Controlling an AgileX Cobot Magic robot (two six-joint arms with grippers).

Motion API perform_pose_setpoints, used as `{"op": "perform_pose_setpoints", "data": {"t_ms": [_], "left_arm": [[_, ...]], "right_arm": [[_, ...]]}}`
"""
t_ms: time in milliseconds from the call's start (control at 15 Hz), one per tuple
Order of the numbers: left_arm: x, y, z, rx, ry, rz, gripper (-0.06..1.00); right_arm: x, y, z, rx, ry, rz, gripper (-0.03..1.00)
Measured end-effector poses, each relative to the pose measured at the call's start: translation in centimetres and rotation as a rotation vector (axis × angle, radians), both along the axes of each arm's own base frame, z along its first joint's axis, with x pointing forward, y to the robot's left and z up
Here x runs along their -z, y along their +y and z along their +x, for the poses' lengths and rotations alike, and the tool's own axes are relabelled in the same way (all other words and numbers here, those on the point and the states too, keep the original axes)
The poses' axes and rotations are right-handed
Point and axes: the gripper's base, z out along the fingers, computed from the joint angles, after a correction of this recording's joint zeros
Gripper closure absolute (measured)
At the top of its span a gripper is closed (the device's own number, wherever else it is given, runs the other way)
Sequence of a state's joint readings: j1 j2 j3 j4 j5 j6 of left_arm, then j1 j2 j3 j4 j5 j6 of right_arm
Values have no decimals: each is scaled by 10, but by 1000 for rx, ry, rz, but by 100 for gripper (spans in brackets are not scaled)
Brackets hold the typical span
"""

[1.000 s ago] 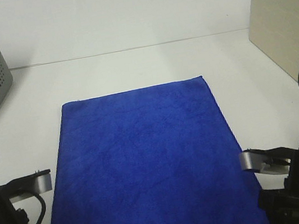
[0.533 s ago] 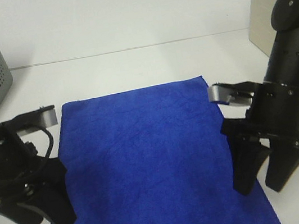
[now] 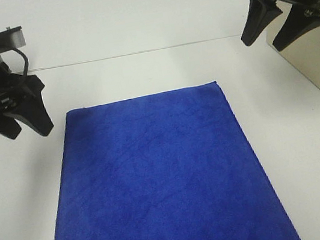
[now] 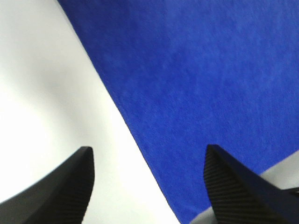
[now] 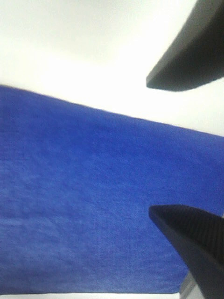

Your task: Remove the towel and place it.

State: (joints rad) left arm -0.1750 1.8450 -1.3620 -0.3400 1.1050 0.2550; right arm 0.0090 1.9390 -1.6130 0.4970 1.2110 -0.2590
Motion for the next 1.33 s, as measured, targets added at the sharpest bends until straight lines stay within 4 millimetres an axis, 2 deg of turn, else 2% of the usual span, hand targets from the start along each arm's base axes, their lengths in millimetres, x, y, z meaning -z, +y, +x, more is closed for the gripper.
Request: {"op": "perform_pose_setpoints", "data": {"t_ms": [133, 267, 400, 667, 800, 1000, 1333], "left_arm": [[0, 7, 23, -46, -30, 23, 27], [7, 11, 40, -84, -41, 83, 21], [20, 12, 52, -91, -31, 116, 19], [49, 8, 82, -97, -45, 127, 19], [63, 4, 98, -113, -62, 104, 19], [81, 0, 114, -132, -80, 79, 19], [95, 0, 120, -146, -105, 76, 19]], "right_arm": [[-4, -4, 20, 29, -38, -45, 18], [1, -5, 36, 32, -52, -57, 9], [9, -5, 55, 32, -71, -59, 7], [46, -4, 83, 33, -44, -57, 6], [69, -4, 90, 31, -7, -57, 6], [91, 1, 92, 17, 37, -64, 6], [119, 26, 94, -29, 56, -69, 6]]}}
